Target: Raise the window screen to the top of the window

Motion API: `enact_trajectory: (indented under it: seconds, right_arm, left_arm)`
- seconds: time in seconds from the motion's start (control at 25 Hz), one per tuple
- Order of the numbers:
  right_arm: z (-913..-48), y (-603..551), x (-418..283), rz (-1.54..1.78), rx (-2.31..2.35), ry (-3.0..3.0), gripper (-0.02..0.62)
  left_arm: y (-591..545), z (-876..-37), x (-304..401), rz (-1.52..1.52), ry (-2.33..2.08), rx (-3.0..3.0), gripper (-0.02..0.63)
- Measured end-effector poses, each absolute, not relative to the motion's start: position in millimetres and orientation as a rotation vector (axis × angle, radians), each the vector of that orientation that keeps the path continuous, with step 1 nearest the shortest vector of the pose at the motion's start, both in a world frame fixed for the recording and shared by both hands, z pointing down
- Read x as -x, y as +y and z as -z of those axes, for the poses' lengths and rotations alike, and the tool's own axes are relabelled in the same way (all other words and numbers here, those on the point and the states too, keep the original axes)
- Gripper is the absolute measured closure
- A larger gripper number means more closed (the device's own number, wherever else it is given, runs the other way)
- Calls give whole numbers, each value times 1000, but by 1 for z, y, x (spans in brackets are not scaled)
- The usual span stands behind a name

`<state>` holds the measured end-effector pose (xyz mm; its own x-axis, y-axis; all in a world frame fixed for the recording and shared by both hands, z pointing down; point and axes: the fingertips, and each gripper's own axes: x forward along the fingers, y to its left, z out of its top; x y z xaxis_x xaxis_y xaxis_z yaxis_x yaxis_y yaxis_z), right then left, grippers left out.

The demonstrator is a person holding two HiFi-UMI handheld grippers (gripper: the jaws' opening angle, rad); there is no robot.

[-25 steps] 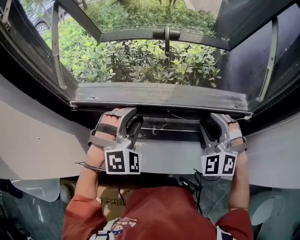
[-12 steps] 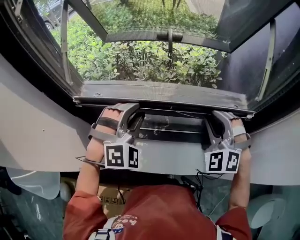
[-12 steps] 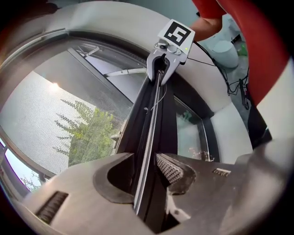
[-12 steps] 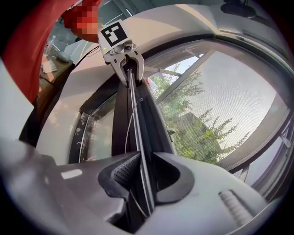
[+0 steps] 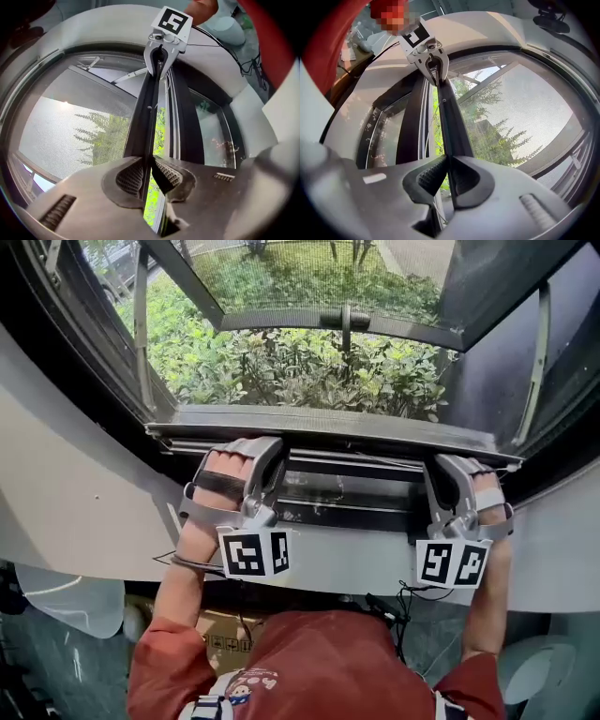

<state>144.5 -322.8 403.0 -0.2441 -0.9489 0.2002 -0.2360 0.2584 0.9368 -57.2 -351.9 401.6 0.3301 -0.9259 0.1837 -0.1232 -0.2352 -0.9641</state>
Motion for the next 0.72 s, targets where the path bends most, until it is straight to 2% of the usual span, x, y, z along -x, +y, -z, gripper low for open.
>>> enact_trajectory:
  seconds: [0.72]
  right_arm:
    - [-319, -333, -146, 1258, -1239, -1305, 555]
  left_arm:
    - [-359, -315, 56, 1019, 1077, 1341, 559]
